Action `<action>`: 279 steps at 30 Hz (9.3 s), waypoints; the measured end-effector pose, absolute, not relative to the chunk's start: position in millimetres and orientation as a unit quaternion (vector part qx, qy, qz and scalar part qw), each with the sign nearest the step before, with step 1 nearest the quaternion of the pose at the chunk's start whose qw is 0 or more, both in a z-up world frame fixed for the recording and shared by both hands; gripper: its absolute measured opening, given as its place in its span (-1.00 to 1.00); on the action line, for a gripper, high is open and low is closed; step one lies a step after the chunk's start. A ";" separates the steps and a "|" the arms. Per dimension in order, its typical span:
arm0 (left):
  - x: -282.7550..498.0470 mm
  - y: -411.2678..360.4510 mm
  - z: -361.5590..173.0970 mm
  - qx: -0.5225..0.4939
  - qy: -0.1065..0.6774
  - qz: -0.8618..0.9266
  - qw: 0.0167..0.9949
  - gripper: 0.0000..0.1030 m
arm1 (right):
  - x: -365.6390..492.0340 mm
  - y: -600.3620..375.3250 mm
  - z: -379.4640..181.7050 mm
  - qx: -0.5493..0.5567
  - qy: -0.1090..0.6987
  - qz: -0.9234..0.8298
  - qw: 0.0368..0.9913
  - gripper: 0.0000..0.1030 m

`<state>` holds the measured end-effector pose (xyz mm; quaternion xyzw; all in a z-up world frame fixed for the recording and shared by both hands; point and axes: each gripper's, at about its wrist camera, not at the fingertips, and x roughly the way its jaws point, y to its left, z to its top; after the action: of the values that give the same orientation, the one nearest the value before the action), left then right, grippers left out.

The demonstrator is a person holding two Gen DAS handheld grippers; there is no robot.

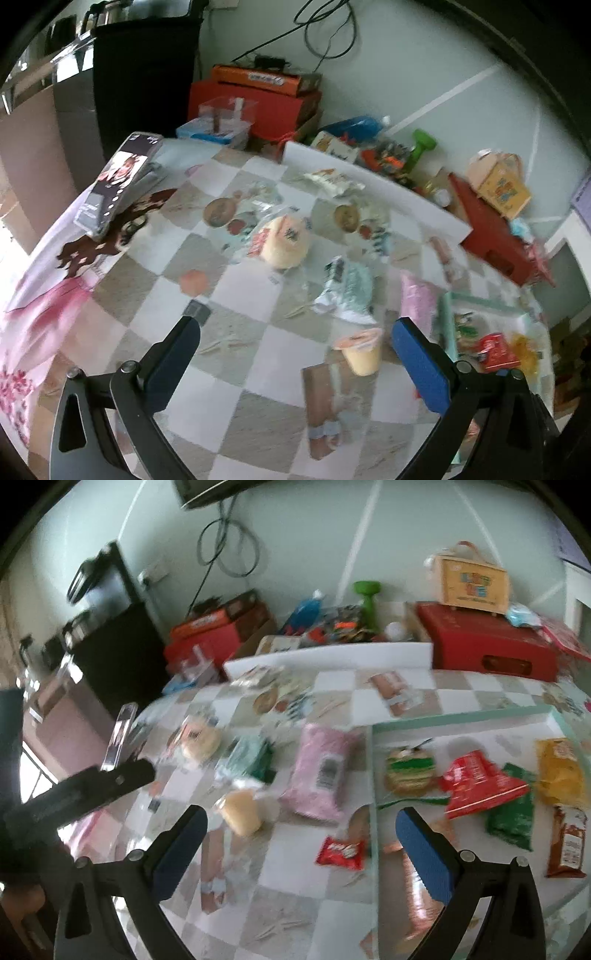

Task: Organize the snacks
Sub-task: 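Move both open grippers back over the snacks on the table, then grasp the pudding cup with the left gripper while the right approaches the red candy, then grasp the small red candy with the right gripper while the left holds the pudding cup, then carry the pudding cup and red candy into the tray and open both grippers, then move both open grippers back over the snacks on the table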

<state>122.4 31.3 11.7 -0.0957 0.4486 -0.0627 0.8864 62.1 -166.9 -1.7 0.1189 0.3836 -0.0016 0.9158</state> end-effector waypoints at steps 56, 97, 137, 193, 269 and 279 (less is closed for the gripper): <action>161.1 13.4 -56.4 -0.164 0.561 -0.116 0.803 -0.13 | 76.4 -166.8 -52.5 0.120 0.454 0.029 0.882 0.04; 165.2 8.0 -56.1 -0.126 0.558 -0.115 0.812 0.13 | 78.7 -163.8 -51.5 0.012 0.440 0.008 0.898 0.02; 130.4 -28.5 -57.1 -0.067 0.578 -0.171 0.795 -0.15 | 36.4 -167.9 -47.1 0.074 0.502 0.020 0.861 0.02; 48.1 -187.8 16.2 0.034 0.468 -0.402 0.787 -0.15 | -34.6 -335.9 18.0 0.188 0.354 -0.234 0.886 -0.68; 140.8 3.4 -5.1 -0.028 0.477 -0.098 0.873 1.00 | 30.7 -219.9 -16.2 0.128 0.408 -0.076 0.901 1.00; 152.3 21.4 -6.5 -0.047 0.480 -0.090 0.871 1.00 | 43.1 -212.3 -22.2 0.119 0.419 -0.080 0.896 1.00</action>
<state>152.3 21.4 -6.5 -0.0474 0.4803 -0.0899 0.8712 43.1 -212.3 -22.2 0.1189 0.4193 -0.0805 0.8964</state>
